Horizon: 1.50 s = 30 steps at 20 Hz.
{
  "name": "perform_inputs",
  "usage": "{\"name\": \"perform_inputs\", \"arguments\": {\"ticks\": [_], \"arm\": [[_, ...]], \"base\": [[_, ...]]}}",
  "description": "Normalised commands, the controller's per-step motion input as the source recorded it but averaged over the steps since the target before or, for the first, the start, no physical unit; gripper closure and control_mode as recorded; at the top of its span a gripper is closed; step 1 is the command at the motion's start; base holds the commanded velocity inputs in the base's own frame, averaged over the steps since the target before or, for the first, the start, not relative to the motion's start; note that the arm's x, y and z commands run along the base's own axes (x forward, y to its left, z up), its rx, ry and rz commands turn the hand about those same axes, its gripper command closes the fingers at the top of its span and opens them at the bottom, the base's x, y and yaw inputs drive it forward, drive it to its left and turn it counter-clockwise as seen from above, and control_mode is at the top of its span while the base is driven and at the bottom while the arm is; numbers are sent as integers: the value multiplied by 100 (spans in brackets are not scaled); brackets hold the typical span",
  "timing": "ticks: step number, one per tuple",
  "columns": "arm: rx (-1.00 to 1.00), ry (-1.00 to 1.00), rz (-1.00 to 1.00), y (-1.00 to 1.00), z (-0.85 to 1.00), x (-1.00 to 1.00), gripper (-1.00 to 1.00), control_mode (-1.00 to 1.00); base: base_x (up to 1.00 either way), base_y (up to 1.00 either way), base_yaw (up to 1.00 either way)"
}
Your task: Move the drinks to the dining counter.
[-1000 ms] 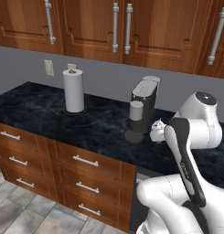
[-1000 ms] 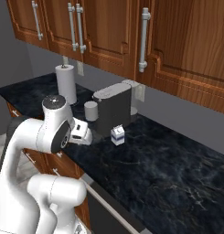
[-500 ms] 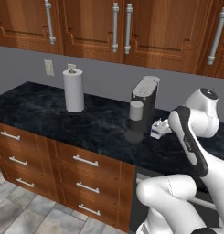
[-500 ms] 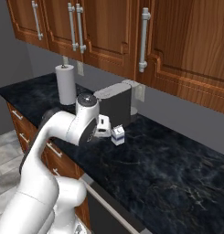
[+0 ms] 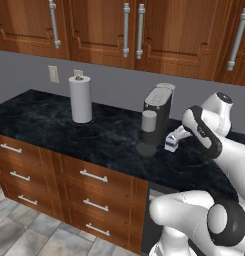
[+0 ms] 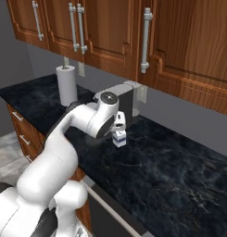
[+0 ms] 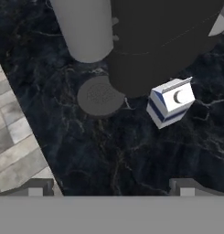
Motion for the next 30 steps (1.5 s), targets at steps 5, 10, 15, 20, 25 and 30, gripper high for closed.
{"name": "perform_inputs", "arguments": {"ticks": [5, 10, 15, 20, 25, 30], "arm": [[-4, 0, 3, -28, -17, 54, -100, -100], [-2, 0, 1, -30, 0, 4, -100, -100], [0, 0, 0, -9, -4, 1, -100, -100], [0, -2, 0, 0, -27, 3, -100, -100], [-1, -2, 0, 0, -41, 12, -100, -100], [-1, 0, 0, 0, -16, 34, -100, -100]], "base": [[0, 0, 0], [0, 0, 0], [0, 0, 0], [0, 0, 0], [0, 0, 0], [0, 0, 0]]}}
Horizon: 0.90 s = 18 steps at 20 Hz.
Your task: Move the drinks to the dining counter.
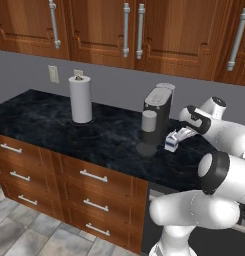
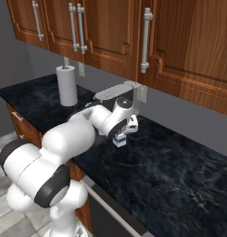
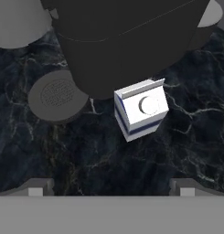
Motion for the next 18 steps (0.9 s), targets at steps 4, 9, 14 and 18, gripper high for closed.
{"name": "perform_inputs", "arguments": {"ticks": [4, 9, 14, 18], "arm": [[0, 0, 0, -5, 0, 34, -100, -100], [0, 0, 2, -21, 0, 22, -100, -100], [0, 0, 3, -4, 0, 4, -100, -100], [0, 0, 4, 0, -3, 7, -100, -100]], "base": [[0, 0, 0], [0, 0, 0], [0, 0, 0], [0, 0, 0]]}}
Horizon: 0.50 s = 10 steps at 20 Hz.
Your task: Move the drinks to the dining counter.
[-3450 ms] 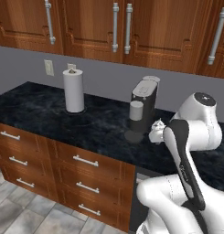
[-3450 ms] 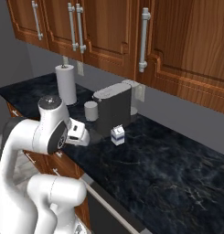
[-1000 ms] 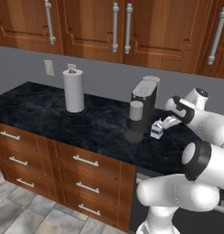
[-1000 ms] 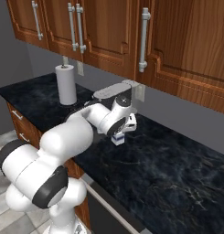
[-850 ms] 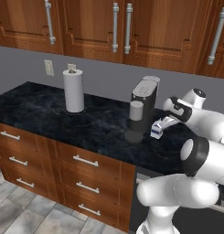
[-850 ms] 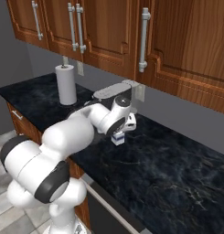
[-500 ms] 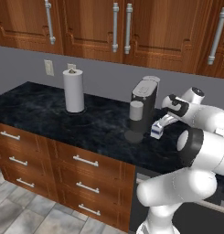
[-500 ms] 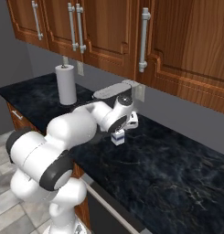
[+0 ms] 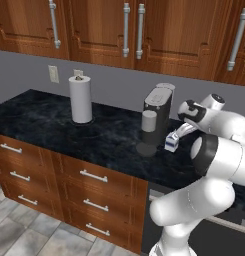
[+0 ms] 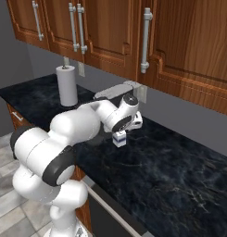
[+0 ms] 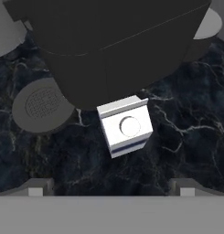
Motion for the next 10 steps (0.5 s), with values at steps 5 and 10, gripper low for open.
{"name": "perform_inputs", "arguments": {"ticks": [5, 10], "arm": [[0, -1, 3, 0, -16, 21, -100, -100], [0, -2, 3, 0, -5, 3, -100, -100]], "base": [[0, 0, 0], [0, 0, 0]]}}
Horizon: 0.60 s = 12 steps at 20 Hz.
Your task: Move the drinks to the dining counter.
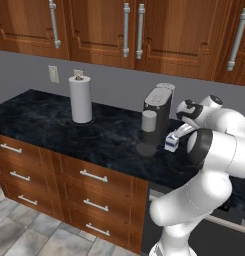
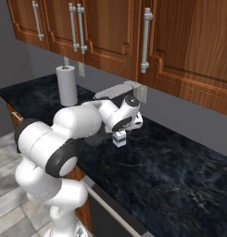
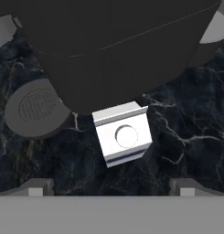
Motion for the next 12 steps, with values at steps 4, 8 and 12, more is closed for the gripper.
{"name": "perform_inputs", "arguments": {"ticks": [4, 8, 12], "arm": [[0, -2, 4, 0, -3, 0, -100, -100], [0, 0, 6, 0, -18, 3, -100, -100], [0, 0, 6, 0, -26, 11, -100, -100]], "base": [[0, 0, 0], [0, 0, 0], [0, 0, 0]]}}
